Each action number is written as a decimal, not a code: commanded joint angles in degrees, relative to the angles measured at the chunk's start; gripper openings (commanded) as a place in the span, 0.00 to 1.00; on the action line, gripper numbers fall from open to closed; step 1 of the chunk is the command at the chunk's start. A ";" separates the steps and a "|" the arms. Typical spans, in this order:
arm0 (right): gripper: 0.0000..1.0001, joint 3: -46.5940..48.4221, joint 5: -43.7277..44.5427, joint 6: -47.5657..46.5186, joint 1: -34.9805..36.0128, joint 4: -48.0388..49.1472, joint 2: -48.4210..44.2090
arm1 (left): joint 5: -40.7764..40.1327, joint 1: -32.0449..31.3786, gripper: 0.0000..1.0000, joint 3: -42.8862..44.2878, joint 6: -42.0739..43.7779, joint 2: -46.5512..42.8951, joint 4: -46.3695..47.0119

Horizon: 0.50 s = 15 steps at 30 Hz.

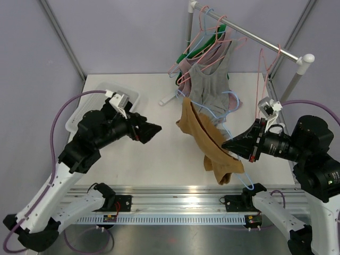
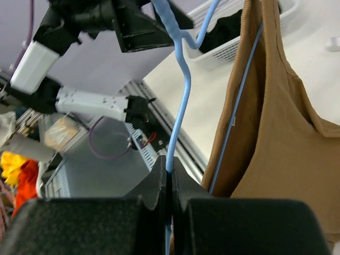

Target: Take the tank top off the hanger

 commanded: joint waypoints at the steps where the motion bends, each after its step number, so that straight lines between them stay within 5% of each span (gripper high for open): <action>1: 0.00 -2.84 -9.32 -0.90 0.26 5.58 -0.35 | -3.41 -11.83 0.99 4.91 -1.50 4.30 10.23; 7: 0.00 -5.48 -10.89 0.32 0.35 7.16 0.35 | -15.01 -21.79 0.99 5.09 -1.41 8.87 19.99; 15: 0.00 -6.89 -12.83 1.65 0.26 9.01 -1.23 | -23.56 -25.06 0.95 7.64 -0.35 15.64 21.66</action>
